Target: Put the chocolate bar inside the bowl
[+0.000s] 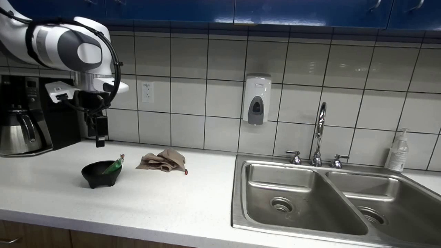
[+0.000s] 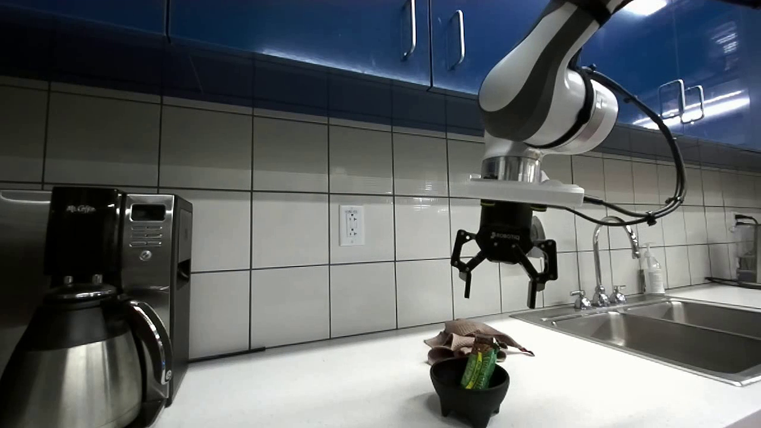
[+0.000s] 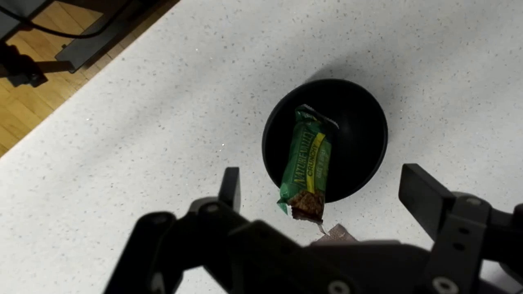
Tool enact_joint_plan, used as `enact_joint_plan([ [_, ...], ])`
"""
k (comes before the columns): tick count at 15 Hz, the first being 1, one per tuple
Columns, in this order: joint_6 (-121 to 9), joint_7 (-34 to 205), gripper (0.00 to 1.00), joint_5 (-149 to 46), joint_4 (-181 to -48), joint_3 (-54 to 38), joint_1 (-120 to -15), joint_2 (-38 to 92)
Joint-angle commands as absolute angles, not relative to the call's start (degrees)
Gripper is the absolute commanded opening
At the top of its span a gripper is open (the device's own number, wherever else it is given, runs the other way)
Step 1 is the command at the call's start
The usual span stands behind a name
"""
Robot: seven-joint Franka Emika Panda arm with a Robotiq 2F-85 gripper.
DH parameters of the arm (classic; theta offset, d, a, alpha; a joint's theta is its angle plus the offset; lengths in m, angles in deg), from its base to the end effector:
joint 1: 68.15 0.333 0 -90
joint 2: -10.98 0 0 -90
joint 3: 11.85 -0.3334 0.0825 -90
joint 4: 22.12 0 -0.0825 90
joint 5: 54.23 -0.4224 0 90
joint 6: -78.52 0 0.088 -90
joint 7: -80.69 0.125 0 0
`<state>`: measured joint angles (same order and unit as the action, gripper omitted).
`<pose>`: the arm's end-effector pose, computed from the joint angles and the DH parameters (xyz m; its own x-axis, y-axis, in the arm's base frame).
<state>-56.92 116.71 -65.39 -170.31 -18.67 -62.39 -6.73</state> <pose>0.4394 0.1009 0.3466 0.8545 -0.5194 -0.0015 -0.5147 -0.8464 -0.1366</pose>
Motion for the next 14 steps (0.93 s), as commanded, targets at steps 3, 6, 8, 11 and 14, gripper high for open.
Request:
enact_joint_plan([
  [3,-45.98,105.07,1.00,-62.88,-173.44,-16.95,-64.55,-15.34],
  [6,-41.15,100.18,1.00,-61.26,-174.92,-15.41,-65.88,-18.50],
  [8,-38.90,97.48,1.00,-59.89,-175.98,-14.49,-66.94,-20.48],
  [11,-36.75,94.67,1.00,-58.21,-177.01,-13.54,-68.18,-22.49],
  [14,-36.25,94.03,1.00,-56.24,-177.98,-13.91,-69.05,-23.87],
])
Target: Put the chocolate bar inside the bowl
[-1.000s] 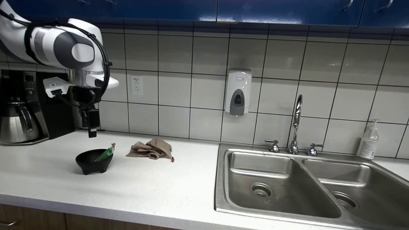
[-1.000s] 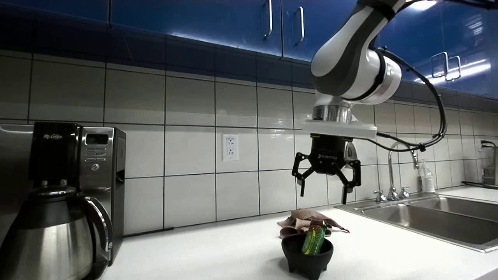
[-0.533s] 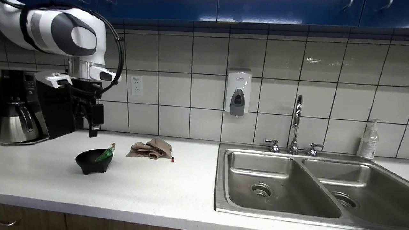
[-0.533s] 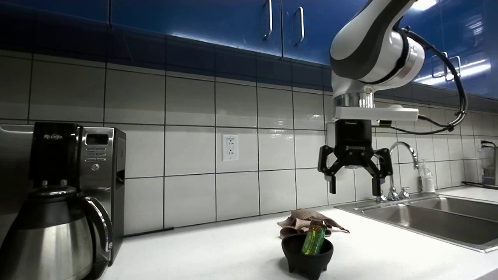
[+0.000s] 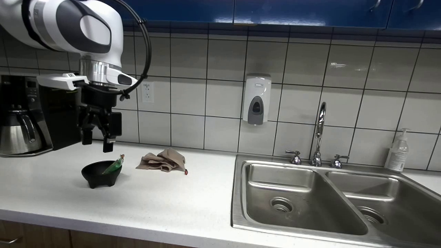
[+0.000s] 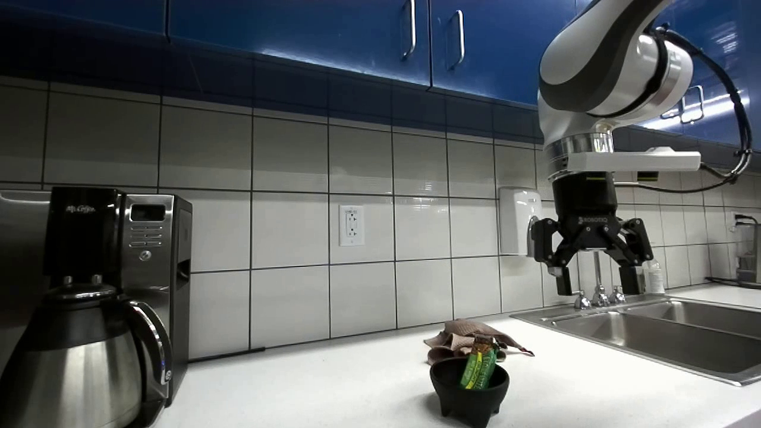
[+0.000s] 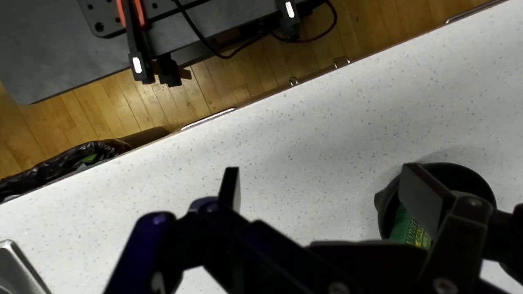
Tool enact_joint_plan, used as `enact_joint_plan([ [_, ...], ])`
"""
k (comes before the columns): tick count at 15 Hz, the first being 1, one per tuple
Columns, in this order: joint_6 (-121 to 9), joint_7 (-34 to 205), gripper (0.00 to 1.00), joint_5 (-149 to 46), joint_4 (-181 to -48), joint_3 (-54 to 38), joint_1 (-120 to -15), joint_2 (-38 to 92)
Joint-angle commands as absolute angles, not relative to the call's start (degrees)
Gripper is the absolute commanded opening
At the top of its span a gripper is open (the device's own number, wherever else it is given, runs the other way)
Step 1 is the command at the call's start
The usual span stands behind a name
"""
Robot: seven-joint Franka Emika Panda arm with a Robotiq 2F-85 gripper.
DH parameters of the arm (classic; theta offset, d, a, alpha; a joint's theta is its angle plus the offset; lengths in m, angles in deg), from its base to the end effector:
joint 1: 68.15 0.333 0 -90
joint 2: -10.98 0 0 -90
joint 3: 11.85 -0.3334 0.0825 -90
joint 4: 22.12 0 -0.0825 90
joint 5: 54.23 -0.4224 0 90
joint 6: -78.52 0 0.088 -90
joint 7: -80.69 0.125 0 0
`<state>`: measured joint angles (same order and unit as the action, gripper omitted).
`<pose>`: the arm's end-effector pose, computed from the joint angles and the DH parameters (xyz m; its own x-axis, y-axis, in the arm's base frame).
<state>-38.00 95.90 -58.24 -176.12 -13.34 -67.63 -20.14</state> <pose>0.3712 0.0172 0.3671 0.9572 -0.2636 -0.1194 -0.2672 -0.9635 -0.0145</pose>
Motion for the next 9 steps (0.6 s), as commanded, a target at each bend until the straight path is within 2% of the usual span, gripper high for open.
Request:
enact_joint_plan([
  [1,-37.69,95.27,1.00,-58.08,-176.32,-14.04,-68.56,-20.58],
  [9,-37.62,95.04,1.00,-57.38,-177.01,-14.04,-68.69,-21.38],
])
